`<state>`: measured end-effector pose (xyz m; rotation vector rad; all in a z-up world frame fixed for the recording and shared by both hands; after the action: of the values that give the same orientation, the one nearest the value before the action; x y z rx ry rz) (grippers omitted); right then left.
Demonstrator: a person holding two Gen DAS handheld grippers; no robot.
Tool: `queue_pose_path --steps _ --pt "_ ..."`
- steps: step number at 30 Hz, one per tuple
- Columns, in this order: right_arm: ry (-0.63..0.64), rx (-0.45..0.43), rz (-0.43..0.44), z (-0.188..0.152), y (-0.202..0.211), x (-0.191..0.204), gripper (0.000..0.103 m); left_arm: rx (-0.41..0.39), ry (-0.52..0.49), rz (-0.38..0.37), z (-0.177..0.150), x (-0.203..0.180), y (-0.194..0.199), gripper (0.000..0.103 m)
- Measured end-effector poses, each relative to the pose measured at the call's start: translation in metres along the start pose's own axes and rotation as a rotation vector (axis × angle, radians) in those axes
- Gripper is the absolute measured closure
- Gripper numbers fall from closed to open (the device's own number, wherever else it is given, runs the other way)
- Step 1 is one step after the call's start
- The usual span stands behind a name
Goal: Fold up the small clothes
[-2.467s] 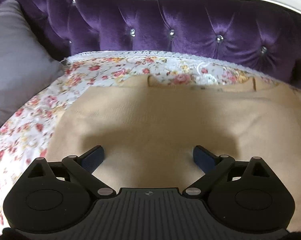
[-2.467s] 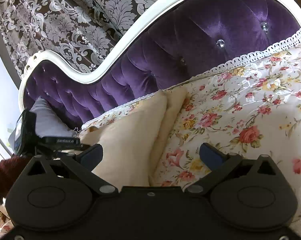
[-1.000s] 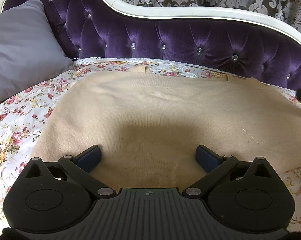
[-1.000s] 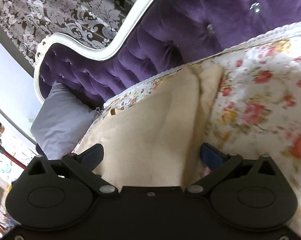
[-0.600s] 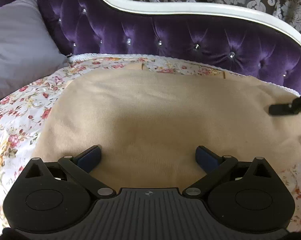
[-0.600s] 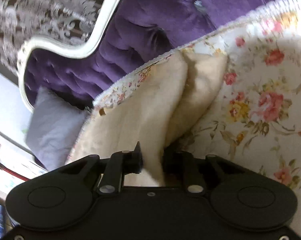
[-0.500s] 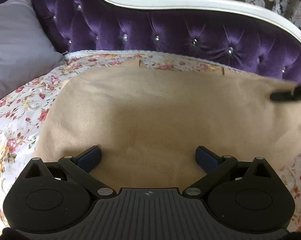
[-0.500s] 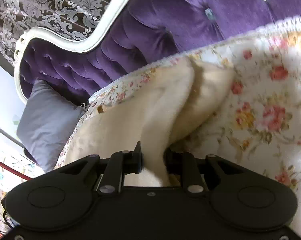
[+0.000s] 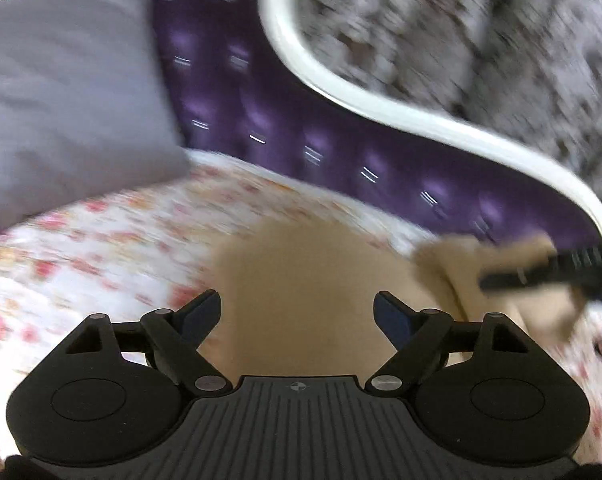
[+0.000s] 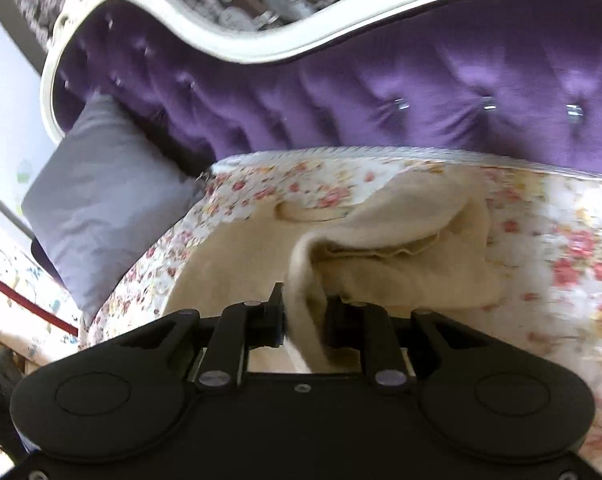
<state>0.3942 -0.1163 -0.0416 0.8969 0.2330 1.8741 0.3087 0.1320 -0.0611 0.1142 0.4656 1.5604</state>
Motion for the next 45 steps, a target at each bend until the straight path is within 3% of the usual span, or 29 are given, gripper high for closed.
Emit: queue_pose_path --steps 3,7,14,19,22,24,27,31,34,39,45 --pt "0.023 0.016 0.010 -0.005 -0.014 0.025 0.075 0.012 0.066 0.094 0.004 0.033 -0.002 0.020" --pt "0.041 0.021 0.037 -0.013 -0.031 0.057 0.075 0.048 0.126 0.141 0.001 0.058 -0.004 0.020" --pt "0.076 0.012 0.053 -0.027 -0.055 0.104 0.075 0.059 0.197 0.157 0.005 0.078 0.003 0.020" --pt "0.258 0.032 -0.030 -0.047 -0.074 0.140 0.071 0.065 0.228 0.160 0.005 0.090 0.003 0.020" --pt "0.335 0.047 -0.045 -0.060 -0.082 0.152 0.061 0.071 0.244 0.167 0.004 0.094 0.002 0.020" --pt "0.340 0.045 -0.004 -0.065 -0.082 0.156 0.046 0.069 0.260 0.173 0.005 0.097 0.002 0.020" --pt "0.350 0.014 0.049 -0.068 -0.075 0.163 0.038 0.059 0.274 0.182 0.006 0.101 0.004 0.020" --pt "0.346 -0.023 0.140 -0.067 -0.056 0.168 0.039 0.052 0.281 0.187 0.007 0.104 0.006 0.020" --pt "0.330 -0.061 0.152 -0.066 -0.041 0.163 0.039 0.048 0.279 0.184 0.007 0.102 0.007 0.020" --pt "0.277 -0.119 0.033 -0.069 -0.024 0.131 0.038 0.016 0.243 0.138 0.009 0.088 0.013 0.020" --pt "0.207 -0.141 -0.096 -0.088 0.001 0.083 0.039 0.055 0.153 -0.009 -0.004 0.057 0.018 0.020"
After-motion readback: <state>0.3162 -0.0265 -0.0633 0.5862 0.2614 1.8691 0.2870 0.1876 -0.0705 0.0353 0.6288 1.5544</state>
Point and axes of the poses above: each gripper's, at about its wrist camera, not at the fingertips, and y roughly against the way its jaws point, x to its left, z to its top, the point moved 1 cm from there along -y, roughly the way its jaws point, and after that the axes turned 11 degrees about -x, right-handed, at the moved point
